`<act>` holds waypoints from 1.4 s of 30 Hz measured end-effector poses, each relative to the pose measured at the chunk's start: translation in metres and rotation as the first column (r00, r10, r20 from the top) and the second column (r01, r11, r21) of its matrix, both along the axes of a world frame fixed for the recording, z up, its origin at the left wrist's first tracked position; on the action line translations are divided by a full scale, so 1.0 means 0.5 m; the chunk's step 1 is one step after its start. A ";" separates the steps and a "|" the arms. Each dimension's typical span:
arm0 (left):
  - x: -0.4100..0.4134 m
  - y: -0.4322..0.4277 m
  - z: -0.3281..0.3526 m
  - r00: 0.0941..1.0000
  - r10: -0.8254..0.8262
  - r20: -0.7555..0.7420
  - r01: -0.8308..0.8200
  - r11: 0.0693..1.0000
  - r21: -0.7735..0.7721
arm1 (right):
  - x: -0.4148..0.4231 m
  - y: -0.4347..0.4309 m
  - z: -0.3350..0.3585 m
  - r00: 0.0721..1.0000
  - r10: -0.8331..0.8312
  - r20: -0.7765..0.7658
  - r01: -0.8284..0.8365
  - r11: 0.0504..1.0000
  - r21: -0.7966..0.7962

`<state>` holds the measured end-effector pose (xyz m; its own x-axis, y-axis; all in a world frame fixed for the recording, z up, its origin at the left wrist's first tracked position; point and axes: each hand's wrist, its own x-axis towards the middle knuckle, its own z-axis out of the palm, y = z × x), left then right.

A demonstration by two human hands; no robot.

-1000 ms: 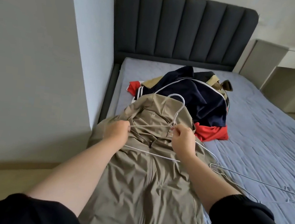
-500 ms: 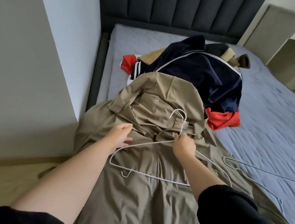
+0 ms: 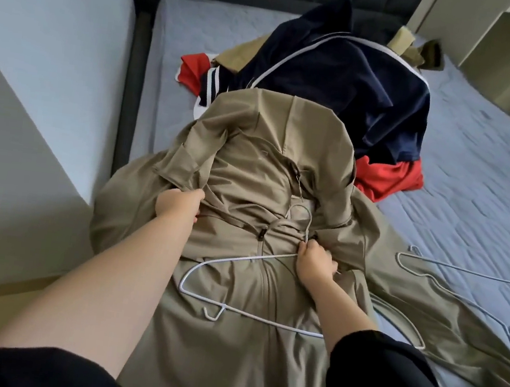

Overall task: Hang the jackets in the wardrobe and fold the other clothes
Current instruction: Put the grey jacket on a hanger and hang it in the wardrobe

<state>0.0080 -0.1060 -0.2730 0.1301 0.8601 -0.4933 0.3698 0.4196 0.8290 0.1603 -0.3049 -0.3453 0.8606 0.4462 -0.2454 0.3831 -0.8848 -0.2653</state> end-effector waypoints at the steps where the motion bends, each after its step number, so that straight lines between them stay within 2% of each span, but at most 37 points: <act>1: -0.005 -0.008 -0.001 0.994 0.048 0.102 -0.044 0.998 -0.038 | -0.001 0.000 0.005 1.000 -0.001 -0.008 0.001 1.000 0.001; 4: -0.041 -0.036 0.016 0.913 0.165 0.373 -0.105 0.979 -0.175 | -0.014 -0.003 0.034 0.998 -0.015 -0.056 0.014 1.000 -0.018; 7: -0.091 -0.062 0.050 0.887 0.209 0.412 -0.080 0.948 -0.309 | -0.048 -0.016 0.087 0.999 0.006 -0.052 -0.006 1.000 -0.005; 9: -0.116 -0.080 0.083 0.879 0.220 0.423 -0.060 0.931 -0.359 | -0.071 -0.034 0.136 1.000 0.027 0.012 -0.028 0.995 0.097; 11: -0.137 -0.095 0.127 0.862 0.194 0.469 -0.013 0.932 -0.363 | -0.084 -0.056 0.199 0.996 0.026 0.083 -0.048 0.962 0.268; 14: -0.170 -0.120 0.197 0.870 0.095 0.484 0.060 0.954 -0.295 | -0.084 -0.093 0.306 0.992 -0.082 0.095 0.010 0.810 0.586; 18: -0.202 -0.166 0.255 0.892 0.051 0.449 0.065 0.969 -0.240 | -0.078 -0.107 0.429 0.963 -0.261 0.073 0.111 0.626 0.772; 22: -0.221 -0.212 0.307 0.904 0.082 0.419 -0.013 0.986 -0.167 | -0.105 -0.110 0.493 0.960 -0.271 0.068 0.109 0.589 0.801; 31: -0.276 -0.270 0.393 0.792 0.222 0.569 -0.185 0.975 -0.124 | -0.180 -0.136 0.537 0.979 -0.127 0.162 -0.032 0.684 0.729; 35: -0.293 -0.290 0.423 0.782 0.209 0.587 -0.184 0.978 -0.102 | -0.191 -0.152 0.538 0.982 -0.086 0.166 -0.056 0.712 0.700; 38: -0.294 -0.303 0.453 0.786 0.170 0.594 -0.162 0.985 -0.067 | -0.195 -0.163 0.539 0.988 -0.080 0.134 -0.046 0.671 0.740; 40: -0.290 -0.312 0.477 0.766 0.137 0.628 -0.118 0.990 -0.072 | -0.196 -0.169 0.546 0.989 -0.088 0.117 -0.033 0.645 0.763; 42: -0.282 -0.322 0.498 0.722 0.079 0.687 -0.026 0.996 -0.087 | -0.198 -0.169 0.555 0.988 -0.092 0.123 -0.032 0.658 0.752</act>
<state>-0.1329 -0.2671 -0.0238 0.4130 0.8443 -0.3415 -0.3170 0.4848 0.8152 0.0611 -0.3896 -0.0676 0.8729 0.3977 0.2827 0.4470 -0.4192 -0.7902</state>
